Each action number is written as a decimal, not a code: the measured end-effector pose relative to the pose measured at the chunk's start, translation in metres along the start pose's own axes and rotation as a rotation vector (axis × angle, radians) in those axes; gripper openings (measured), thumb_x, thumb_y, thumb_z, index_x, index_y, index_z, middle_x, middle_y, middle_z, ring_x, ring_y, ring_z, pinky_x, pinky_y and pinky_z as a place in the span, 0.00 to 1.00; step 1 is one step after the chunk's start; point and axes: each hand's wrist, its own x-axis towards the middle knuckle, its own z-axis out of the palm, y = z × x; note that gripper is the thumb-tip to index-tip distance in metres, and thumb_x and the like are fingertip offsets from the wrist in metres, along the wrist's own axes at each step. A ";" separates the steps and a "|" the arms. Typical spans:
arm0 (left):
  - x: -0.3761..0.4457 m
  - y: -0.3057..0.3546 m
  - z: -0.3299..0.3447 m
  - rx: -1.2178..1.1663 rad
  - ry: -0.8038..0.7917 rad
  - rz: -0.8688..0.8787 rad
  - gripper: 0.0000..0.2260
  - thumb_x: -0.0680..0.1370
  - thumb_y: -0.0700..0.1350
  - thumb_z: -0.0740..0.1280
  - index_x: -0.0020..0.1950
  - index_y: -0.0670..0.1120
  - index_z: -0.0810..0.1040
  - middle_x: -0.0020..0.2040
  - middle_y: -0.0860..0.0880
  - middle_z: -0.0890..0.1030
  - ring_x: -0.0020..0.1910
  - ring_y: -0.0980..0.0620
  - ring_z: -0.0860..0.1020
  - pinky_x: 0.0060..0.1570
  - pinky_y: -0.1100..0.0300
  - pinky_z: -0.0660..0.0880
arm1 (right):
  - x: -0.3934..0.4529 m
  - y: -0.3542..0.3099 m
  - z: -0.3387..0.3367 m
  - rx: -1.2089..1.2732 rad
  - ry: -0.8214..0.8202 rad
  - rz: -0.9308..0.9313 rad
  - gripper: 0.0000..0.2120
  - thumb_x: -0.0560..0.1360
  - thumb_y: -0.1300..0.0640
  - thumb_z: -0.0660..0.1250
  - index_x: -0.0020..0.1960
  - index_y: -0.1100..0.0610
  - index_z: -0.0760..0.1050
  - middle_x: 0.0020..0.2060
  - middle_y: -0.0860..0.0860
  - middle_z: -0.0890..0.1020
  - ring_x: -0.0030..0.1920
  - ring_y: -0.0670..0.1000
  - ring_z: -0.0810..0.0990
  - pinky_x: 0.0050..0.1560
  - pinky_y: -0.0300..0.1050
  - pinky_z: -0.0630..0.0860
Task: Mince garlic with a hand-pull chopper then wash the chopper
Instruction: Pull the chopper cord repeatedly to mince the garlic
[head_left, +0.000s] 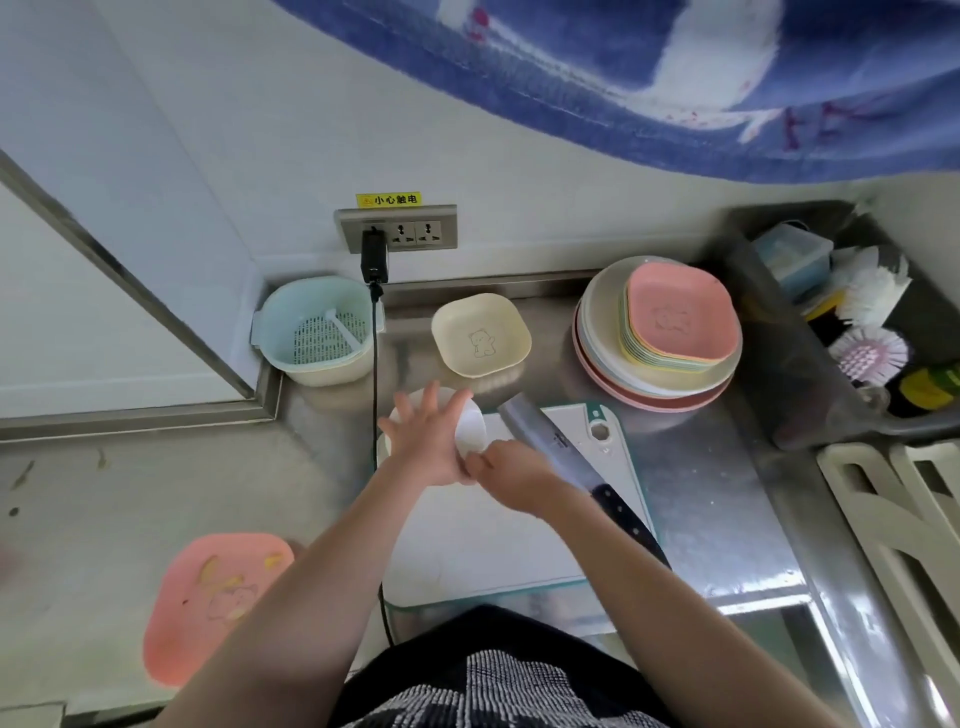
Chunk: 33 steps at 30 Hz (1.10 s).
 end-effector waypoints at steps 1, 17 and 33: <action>0.000 -0.003 -0.001 -0.007 -0.005 -0.004 0.47 0.60 0.57 0.75 0.72 0.62 0.52 0.74 0.49 0.50 0.70 0.34 0.51 0.62 0.37 0.62 | 0.002 0.001 0.000 -0.019 0.031 -0.006 0.16 0.80 0.46 0.51 0.45 0.57 0.70 0.42 0.54 0.75 0.44 0.56 0.74 0.42 0.45 0.65; -0.001 0.007 0.002 0.055 0.004 0.067 0.48 0.60 0.56 0.75 0.73 0.62 0.51 0.75 0.49 0.47 0.71 0.33 0.48 0.63 0.34 0.60 | 0.002 0.006 0.000 -0.076 0.071 0.012 0.18 0.80 0.47 0.52 0.45 0.58 0.74 0.41 0.55 0.77 0.47 0.58 0.77 0.39 0.45 0.67; -0.004 0.004 0.006 0.007 0.050 0.041 0.47 0.59 0.58 0.74 0.72 0.63 0.51 0.74 0.50 0.48 0.71 0.33 0.50 0.63 0.37 0.61 | -0.002 0.012 0.001 -0.002 0.075 -0.030 0.22 0.81 0.48 0.52 0.31 0.56 0.65 0.32 0.53 0.71 0.39 0.56 0.72 0.37 0.47 0.65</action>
